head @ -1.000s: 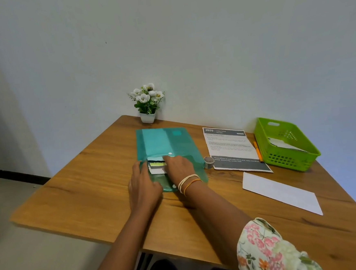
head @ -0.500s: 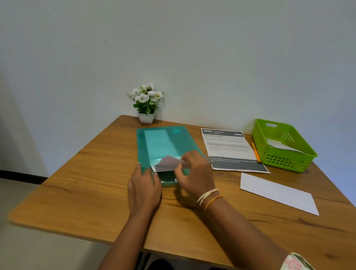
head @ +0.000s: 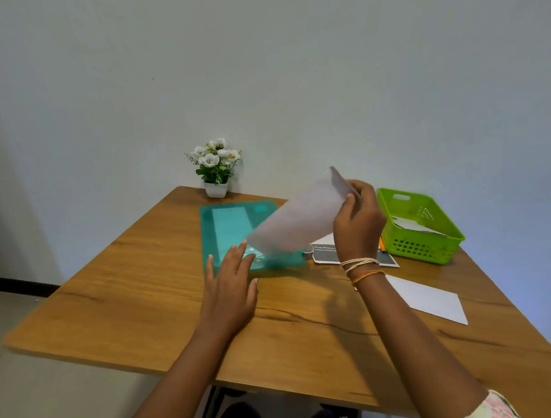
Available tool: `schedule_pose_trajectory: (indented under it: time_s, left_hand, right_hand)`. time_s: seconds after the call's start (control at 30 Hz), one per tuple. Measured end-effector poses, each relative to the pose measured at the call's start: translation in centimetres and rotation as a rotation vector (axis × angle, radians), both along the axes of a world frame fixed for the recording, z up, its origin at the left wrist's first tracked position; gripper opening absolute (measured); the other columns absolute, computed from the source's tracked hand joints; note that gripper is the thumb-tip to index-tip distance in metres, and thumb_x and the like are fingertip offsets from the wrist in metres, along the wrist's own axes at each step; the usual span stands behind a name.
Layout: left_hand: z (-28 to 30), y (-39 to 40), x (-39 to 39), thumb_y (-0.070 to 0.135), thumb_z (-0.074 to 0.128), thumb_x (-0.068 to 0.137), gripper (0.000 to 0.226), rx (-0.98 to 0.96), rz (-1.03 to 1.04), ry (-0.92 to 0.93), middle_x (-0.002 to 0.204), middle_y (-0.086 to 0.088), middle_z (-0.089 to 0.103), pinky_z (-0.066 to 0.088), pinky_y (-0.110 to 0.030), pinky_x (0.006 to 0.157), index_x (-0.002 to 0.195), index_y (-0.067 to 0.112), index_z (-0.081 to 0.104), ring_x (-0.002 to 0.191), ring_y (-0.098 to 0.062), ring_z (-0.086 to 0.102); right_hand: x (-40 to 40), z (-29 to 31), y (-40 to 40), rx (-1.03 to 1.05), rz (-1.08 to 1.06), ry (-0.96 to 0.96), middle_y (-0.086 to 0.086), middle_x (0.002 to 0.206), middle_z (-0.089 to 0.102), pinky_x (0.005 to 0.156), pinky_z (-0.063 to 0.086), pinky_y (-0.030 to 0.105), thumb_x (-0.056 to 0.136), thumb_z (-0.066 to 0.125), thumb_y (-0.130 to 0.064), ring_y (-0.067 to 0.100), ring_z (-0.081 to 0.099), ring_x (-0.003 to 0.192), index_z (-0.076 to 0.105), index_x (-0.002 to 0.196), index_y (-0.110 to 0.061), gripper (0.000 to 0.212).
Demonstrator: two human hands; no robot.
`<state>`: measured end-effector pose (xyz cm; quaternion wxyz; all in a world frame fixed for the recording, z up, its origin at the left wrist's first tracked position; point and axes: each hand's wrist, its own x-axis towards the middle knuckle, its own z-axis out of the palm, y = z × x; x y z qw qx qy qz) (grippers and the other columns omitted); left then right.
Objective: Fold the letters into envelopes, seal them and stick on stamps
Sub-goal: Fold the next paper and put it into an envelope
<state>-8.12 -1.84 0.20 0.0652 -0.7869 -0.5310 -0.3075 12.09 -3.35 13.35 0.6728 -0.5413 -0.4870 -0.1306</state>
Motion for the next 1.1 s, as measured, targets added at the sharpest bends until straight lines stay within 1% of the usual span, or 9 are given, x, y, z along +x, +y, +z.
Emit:
schedule_pose_trajectory:
  time_s: [0.2,0.27,0.33,0.43,0.6,0.67,0.87,0.97,1.1]
  left_hand:
    - [-0.5,0.2,0.2,0.033,0.047,0.093,0.043,0.054,-0.134,0.019,0.154,0.006,0.033,0.019,-0.054,0.116,0.136,0.026,0.046,0.144,-0.011,0.024]
    - [-0.8,0.7,0.2,0.046,0.033,0.092,0.054,-0.044,-0.131,0.043,0.156,0.007,0.028,0.017,-0.054,0.115,0.142,0.026,0.04,0.144,-0.014,0.025]
    - [-1.0,1.2,0.1,0.061,0.015,0.085,0.075,-0.192,-0.062,0.071,0.16,0.008,0.016,0.008,-0.055,0.115,0.151,0.026,0.023,0.147,-0.016,0.017]
    - [-1.1,1.5,0.1,0.07,0.001,0.077,0.088,-0.304,0.019,0.135,0.161,0.005,0.011,0.001,-0.055,0.116,0.153,0.027,0.015,0.148,-0.017,0.01]
    - [-0.8,1.6,0.0,0.067,0.016,0.09,0.075,-0.336,0.194,0.169,0.16,0.001,0.017,0.002,-0.058,0.114,0.151,0.024,0.023,0.147,-0.021,0.013]
    - [-0.7,1.7,0.0,0.067,0.017,0.091,0.075,-0.35,0.244,0.171,0.16,-0.002,0.016,0.0,-0.059,0.114,0.152,0.022,0.021,0.148,-0.023,0.011]
    - [-0.7,2.9,-0.2,0.066,0.017,0.092,0.077,-0.397,0.295,0.183,0.161,-0.004,0.01,0.0,-0.059,0.114,0.153,0.02,0.015,0.148,-0.026,0.006]
    - [-0.6,3.7,-0.3,0.067,0.017,0.091,0.08,-0.416,0.314,0.226,0.162,-0.006,0.006,0.0,-0.06,0.114,0.154,0.018,0.012,0.148,-0.028,0.005]
    - [-0.2,4.1,-0.4,0.069,0.019,0.09,0.085,-0.436,0.376,0.249,0.161,-0.011,0.004,-0.002,-0.06,0.114,0.153,0.012,0.01,0.148,-0.03,0.004]
  right_hand:
    - [0.5,0.4,-0.9,0.042,0.032,0.125,0.011,0.109,0.066,0.074,0.04,-0.002,0.087,0.051,0.004,0.014,0.056,0.091,0.061,0.114,-0.002,0.03]
    - [0.5,-0.4,-1.2,0.028,0.108,0.104,0.005,0.108,0.065,0.073,0.054,0.015,0.086,0.054,0.002,0.013,0.059,0.093,0.061,0.115,-0.005,0.031]
    - [0.3,-1.4,-1.6,0.007,0.185,0.06,-0.001,0.105,0.063,0.069,0.058,0.027,0.084,0.056,0.001,0.012,0.061,0.095,0.062,0.113,-0.007,0.031]
    - [0.1,-3.2,-2.7,-0.075,0.294,-0.015,-0.002,0.103,0.062,0.067,0.054,0.015,0.08,0.056,-0.003,0.014,0.061,0.097,0.064,0.109,-0.008,0.03]
    - [1.5,-7.6,-4.0,-0.328,0.412,-0.267,-0.004,0.088,0.064,0.071,0.051,0.018,0.076,0.06,0.003,0.006,0.059,0.088,0.069,0.088,-0.014,0.022]
    - [2.2,-8.9,-4.9,-0.444,0.44,-0.29,-0.008,0.086,0.064,0.074,0.045,0.01,0.074,0.06,0.0,0.003,0.058,0.087,0.07,0.083,-0.019,0.023]
    - [4.7,-11.9,-7.1,-0.821,0.436,-0.334,-0.006,0.104,0.069,0.082,0.041,0.003,0.084,0.062,-0.004,0.002,0.058,0.097,0.073,0.093,-0.023,0.024]
    - [5.8,-12.7,-7.9,-0.854,0.42,-0.336,-0.006,0.107,0.07,0.092,0.047,0.013,0.085,0.06,-0.004,0.004,0.061,0.103,0.073,0.096,-0.023,0.025]
    - [6.6,-13.3,-8.6,-0.85,0.41,-0.303,-0.007,0.113,0.069,0.09,0.04,0.006,0.087,0.061,-0.007,0.004,0.059,0.11,0.072,0.099,-0.023,0.023]
